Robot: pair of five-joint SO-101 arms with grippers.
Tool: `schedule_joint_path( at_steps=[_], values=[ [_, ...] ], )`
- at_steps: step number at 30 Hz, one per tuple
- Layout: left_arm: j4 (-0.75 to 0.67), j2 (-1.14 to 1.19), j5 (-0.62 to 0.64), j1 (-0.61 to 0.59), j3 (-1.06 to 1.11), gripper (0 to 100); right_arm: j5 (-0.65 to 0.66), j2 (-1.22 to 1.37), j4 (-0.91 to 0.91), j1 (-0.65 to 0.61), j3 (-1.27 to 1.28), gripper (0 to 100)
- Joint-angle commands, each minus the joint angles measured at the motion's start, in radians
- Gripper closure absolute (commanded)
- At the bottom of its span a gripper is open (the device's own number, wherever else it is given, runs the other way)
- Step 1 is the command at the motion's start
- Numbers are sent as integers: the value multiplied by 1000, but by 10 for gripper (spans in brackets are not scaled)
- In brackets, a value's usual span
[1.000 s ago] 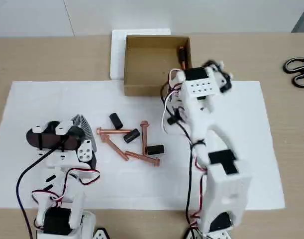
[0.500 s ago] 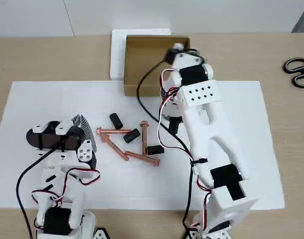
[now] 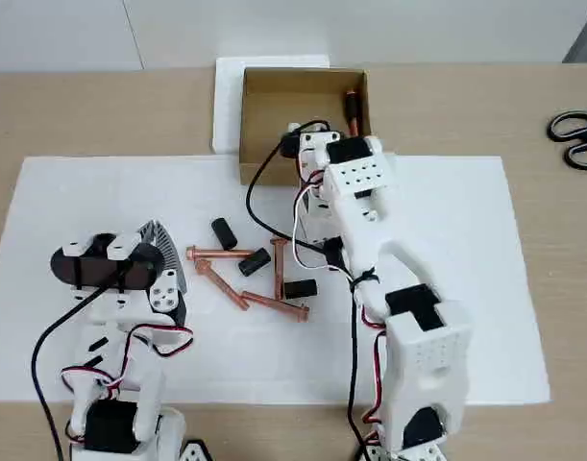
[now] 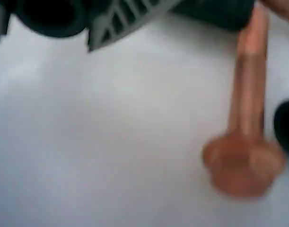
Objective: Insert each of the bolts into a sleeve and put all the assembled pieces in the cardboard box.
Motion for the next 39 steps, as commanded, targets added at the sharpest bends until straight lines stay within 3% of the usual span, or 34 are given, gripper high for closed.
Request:
schedule_joint_path(
  at_steps=[1, 14, 19, 24, 39],
  values=[
    [-3, -12, 0, 0, -47, 994, 6, -2, -62, 2, -40, 995],
    [-3, -12, 0, 0, -50, 994, 9, 88, -73, 8, -41, 987],
    [-3, -12, 0, 0, -50, 994, 5, 108, -94, 12, -41, 911],
    [-3, -12, 0, 0, -50, 994, 5, 105, -96, 28, -43, 898],
    [-3, -12, 0, 0, -51, 994, 8, 108, 111, 54, -331, 898]
  ],
)
